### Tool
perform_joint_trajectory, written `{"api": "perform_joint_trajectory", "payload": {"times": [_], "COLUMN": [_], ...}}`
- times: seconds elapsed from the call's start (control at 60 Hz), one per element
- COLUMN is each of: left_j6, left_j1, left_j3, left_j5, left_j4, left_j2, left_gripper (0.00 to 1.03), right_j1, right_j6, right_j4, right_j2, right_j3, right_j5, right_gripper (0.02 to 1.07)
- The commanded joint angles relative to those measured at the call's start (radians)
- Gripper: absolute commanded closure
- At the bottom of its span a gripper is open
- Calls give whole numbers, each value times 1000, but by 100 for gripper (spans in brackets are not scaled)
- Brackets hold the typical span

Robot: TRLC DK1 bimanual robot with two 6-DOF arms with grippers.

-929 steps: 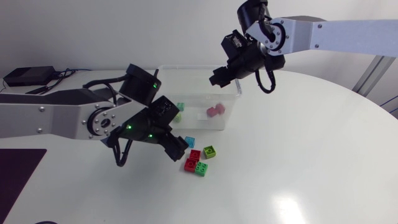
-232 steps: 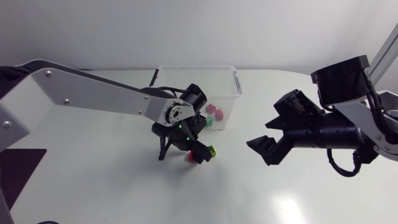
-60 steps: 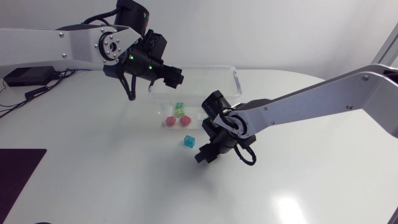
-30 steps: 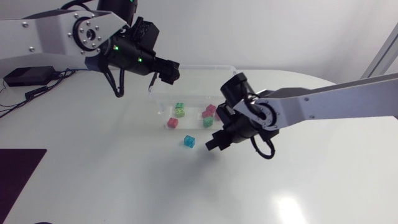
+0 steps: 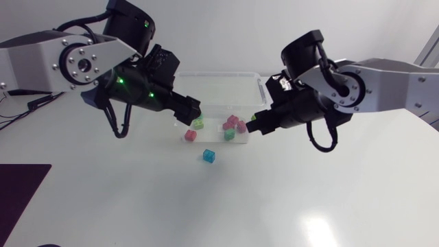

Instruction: Place the duplo bricks in the container

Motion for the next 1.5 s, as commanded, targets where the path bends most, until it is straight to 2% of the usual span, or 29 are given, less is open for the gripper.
{"api": "perform_joint_trajectory", "payload": {"times": [0.0, 0.217, 0.667, 0.917, 1.483], "left_j6": [13, 20, 21, 23, 20], "left_j1": [-22, -82, -154, -148, -114], "left_j3": [-49, -95, -144, -154, -164], "left_j5": [6, 4, 1, -4, -94], "left_j4": [-6, 11, 138, 216, 351], "left_j2": [-18, 27, 211, 289, 410], "left_gripper": [9, 9, 9, 9, 9], "right_j1": [-11, -17, -40, -58, -58], "right_j6": [-7, -7, -7, -9, -4], "right_j4": [-20, -49, -63, -58, -49], "right_j2": [-12, 17, 110, 186, 273], "right_j3": [59, 156, 304, 363, 449], "right_j5": [-1, -6, -20, -29, -38], "right_gripper": [72, 72, 72, 72, 72]}}
